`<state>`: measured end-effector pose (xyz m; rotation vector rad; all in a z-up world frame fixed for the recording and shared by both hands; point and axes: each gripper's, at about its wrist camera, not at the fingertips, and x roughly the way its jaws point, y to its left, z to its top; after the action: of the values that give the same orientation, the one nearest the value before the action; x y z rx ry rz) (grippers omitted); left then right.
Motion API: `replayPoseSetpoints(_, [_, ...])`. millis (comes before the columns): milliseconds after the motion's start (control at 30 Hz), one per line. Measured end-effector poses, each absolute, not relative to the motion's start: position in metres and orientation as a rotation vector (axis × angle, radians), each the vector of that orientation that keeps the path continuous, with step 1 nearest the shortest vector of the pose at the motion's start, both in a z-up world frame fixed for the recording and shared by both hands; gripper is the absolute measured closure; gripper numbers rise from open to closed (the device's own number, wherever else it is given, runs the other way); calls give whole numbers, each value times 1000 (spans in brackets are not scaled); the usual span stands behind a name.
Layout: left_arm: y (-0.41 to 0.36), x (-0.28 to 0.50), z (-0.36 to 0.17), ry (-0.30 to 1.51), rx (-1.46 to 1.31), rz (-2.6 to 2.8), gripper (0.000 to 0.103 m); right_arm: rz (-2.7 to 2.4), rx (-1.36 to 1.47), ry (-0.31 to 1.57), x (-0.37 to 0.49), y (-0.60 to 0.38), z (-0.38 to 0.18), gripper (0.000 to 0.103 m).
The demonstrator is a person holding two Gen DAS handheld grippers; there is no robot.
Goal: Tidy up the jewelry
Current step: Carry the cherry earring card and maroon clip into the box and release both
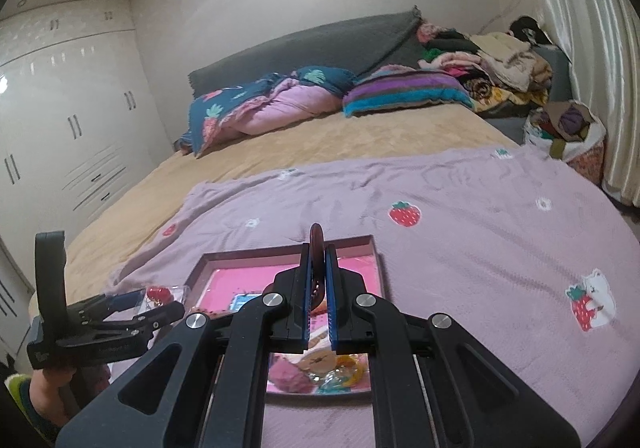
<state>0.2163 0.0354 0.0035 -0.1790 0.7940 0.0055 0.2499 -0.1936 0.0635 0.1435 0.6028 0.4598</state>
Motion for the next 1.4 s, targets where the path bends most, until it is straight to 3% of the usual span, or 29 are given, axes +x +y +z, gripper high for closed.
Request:
replayPoseSetpoints(1067, [35,248,-52,910,-185,13,27,264,65,689,278,-180,-17,96])
replayPoseSetpoints(1233, [34,247,-52,908,-189,13,25,288,92,732,269,-186,-19,94])
replayPoseSetpoints(1400, [33,243,-51,905,-188,14,24,331,99,757,258,-186,-14,79])
